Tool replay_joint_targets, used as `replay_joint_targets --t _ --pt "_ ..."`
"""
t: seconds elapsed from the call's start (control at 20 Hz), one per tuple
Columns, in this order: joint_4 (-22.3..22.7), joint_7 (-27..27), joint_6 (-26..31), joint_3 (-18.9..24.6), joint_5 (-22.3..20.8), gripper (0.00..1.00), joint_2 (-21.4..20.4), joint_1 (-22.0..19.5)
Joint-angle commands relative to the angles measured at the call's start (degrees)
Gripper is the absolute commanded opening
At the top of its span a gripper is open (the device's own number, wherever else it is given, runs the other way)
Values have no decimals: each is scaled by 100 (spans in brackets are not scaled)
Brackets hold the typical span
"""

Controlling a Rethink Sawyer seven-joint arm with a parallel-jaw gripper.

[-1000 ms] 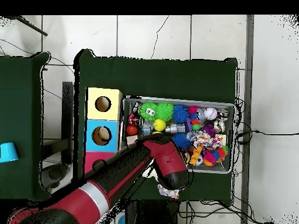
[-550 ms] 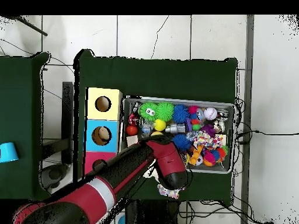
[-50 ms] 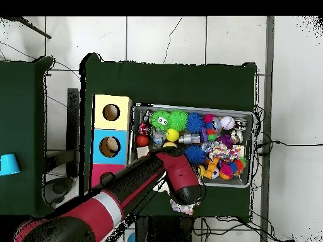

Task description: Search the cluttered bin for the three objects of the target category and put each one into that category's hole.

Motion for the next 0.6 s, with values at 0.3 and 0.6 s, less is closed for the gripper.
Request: replay_joint_targets --t 0.3,0.6 --pt "-95 363 -151 1249 0 100 271 21" --pt "-165 94 -14 1382 130 100 395 -105"
